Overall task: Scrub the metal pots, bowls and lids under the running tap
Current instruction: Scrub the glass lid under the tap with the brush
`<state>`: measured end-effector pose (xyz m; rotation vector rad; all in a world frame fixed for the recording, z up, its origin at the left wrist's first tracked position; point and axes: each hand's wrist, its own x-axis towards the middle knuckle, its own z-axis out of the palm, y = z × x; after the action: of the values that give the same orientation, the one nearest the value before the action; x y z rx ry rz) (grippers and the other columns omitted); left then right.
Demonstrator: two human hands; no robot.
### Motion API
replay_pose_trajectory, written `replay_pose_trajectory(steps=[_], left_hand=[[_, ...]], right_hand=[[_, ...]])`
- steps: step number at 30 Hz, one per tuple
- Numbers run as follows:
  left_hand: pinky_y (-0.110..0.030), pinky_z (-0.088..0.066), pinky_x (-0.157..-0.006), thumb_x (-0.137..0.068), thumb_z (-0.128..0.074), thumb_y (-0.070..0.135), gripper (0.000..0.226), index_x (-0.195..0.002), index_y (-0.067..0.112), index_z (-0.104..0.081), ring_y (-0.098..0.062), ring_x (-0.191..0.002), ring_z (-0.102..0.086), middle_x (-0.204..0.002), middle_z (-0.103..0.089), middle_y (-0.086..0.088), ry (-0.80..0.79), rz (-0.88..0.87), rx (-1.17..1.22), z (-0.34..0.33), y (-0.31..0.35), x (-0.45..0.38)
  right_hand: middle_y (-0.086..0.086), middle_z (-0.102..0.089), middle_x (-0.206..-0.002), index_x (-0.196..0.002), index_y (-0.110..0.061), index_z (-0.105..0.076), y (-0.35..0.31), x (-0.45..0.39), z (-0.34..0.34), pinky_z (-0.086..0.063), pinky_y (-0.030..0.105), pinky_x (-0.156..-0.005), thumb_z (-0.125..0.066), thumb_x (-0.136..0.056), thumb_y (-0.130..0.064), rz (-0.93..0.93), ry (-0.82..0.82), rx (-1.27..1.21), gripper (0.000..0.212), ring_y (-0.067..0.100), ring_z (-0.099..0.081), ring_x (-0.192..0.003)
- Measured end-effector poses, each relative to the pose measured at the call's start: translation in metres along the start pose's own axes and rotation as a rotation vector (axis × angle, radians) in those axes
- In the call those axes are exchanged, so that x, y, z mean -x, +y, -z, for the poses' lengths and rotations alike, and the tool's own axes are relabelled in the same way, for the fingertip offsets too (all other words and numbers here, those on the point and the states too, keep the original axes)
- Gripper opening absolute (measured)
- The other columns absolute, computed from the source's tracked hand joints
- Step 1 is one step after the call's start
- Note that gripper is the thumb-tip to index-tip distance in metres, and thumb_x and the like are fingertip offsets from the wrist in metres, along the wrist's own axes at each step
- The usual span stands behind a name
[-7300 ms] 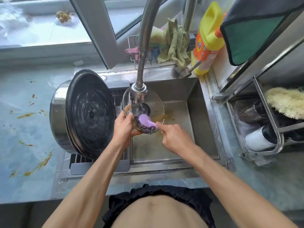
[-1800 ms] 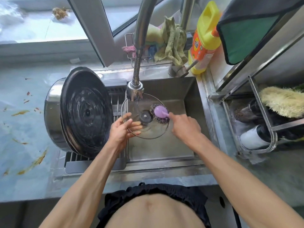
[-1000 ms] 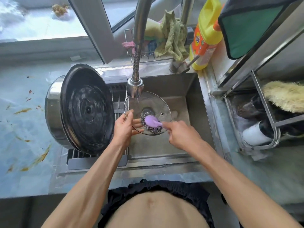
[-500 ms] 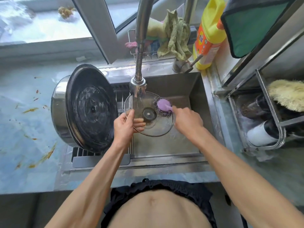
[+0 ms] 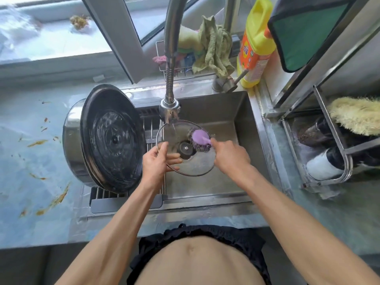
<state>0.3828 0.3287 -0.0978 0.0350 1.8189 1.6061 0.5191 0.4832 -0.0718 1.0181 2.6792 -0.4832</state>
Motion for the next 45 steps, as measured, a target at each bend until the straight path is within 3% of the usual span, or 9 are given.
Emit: replay_pose_trajectory(steps=[4,11,17,24,27,31,36,41,45], left_hand=[[-0.029,-0.058,-0.046,-0.106,-0.056,0.027,0.024,-0.113,0.005,-0.062,-0.015,-0.059,-0.073,-0.08,-0.071,-0.017,0.045,0.005,-0.027,-0.002,0.003,-0.005],[-0.031,-0.058,-0.048,-0.105,-0.058,0.029,0.024,-0.116,0.008,-0.062,-0.025,-0.071,-0.076,-0.092,-0.075,-0.025,-0.01,0.018,-0.051,0.006,0.003,-0.009],[-0.031,-0.059,-0.052,-0.107,-0.051,0.029,0.029,-0.109,0.001,-0.061,-0.027,-0.071,-0.077,-0.091,-0.076,-0.024,-0.183,0.091,-0.179,0.009,0.006,-0.007],[-0.029,-0.058,-0.051,-0.105,-0.057,0.026,0.022,-0.116,0.006,-0.062,-0.028,-0.064,-0.075,-0.084,-0.075,-0.025,-0.092,0.059,-0.057,0.017,0.002,-0.01],[-0.031,-0.06,-0.053,-0.106,-0.055,0.023,0.02,-0.12,0.009,-0.06,-0.025,-0.064,-0.075,-0.086,-0.074,-0.022,-0.066,0.096,-0.008,0.015,0.006,-0.022],[-0.035,-0.063,-0.059,-0.109,-0.047,0.021,0.021,-0.126,0.016,-0.058,-0.029,-0.073,-0.077,-0.089,-0.076,-0.02,-0.124,0.225,0.144,0.013,0.01,-0.03],[-0.037,-0.064,-0.059,-0.108,-0.043,0.024,0.02,-0.122,0.02,-0.057,-0.027,-0.073,-0.077,-0.091,-0.077,-0.017,-0.205,0.34,0.336,0.0,0.002,-0.024],[-0.043,-0.063,-0.071,-0.087,-0.056,0.033,0.03,-0.116,0.025,-0.059,-0.031,-0.08,-0.076,-0.098,-0.076,-0.019,-0.236,0.35,0.435,-0.014,0.0,-0.019],[-0.038,-0.064,-0.067,-0.105,-0.047,0.028,0.021,-0.122,0.026,-0.058,-0.029,-0.085,-0.076,-0.101,-0.076,-0.018,-0.222,0.264,0.319,-0.008,0.009,-0.018]], right_hand=[[0.018,-0.065,-0.11,-0.141,-0.024,-0.043,-0.027,0.022,-0.01,-0.049,0.041,-0.075,-0.046,-0.089,-0.007,0.155,-0.057,0.015,0.054,0.04,-0.064,-0.101],[0.014,-0.067,-0.104,-0.128,-0.034,-0.051,-0.003,-0.001,-0.013,-0.044,0.04,-0.066,-0.047,-0.091,-0.015,0.046,-0.007,-0.095,0.042,0.04,-0.062,-0.097],[0.012,-0.067,-0.099,-0.136,-0.036,-0.046,-0.032,-0.004,-0.01,-0.041,0.037,-0.063,-0.049,-0.089,-0.011,0.215,0.051,-0.177,0.053,0.039,-0.063,-0.089],[0.016,-0.068,-0.107,-0.133,-0.028,-0.054,0.011,-0.03,-0.007,-0.044,0.038,-0.067,-0.043,-0.092,-0.009,-0.028,0.055,-0.131,0.046,0.04,-0.064,-0.096],[0.011,-0.07,-0.102,-0.121,-0.025,-0.066,0.023,-0.017,-0.023,-0.051,0.039,-0.074,-0.046,-0.097,-0.018,-0.172,0.099,-0.445,0.032,0.035,-0.064,-0.091],[0.003,-0.058,-0.069,-0.091,-0.01,-0.068,0.028,-0.014,-0.041,-0.035,0.026,-0.051,-0.065,-0.091,-0.023,-0.447,0.206,-1.019,0.013,0.016,-0.047,-0.054],[0.006,-0.065,-0.077,-0.08,-0.014,-0.055,0.029,-0.013,-0.029,-0.019,0.021,-0.036,-0.079,-0.082,-0.037,-0.559,0.178,-1.405,0.033,0.009,-0.025,-0.039],[0.017,-0.059,-0.085,-0.081,-0.015,-0.054,0.029,-0.018,-0.024,-0.018,0.018,-0.033,-0.077,-0.081,-0.008,-0.526,0.182,-1.572,0.024,0.006,-0.022,-0.034],[0.019,-0.066,-0.091,-0.081,-0.014,-0.051,0.022,-0.024,-0.028,-0.018,0.017,-0.031,-0.067,-0.085,0.005,-0.569,0.135,-1.657,0.025,0.003,-0.023,-0.03]])
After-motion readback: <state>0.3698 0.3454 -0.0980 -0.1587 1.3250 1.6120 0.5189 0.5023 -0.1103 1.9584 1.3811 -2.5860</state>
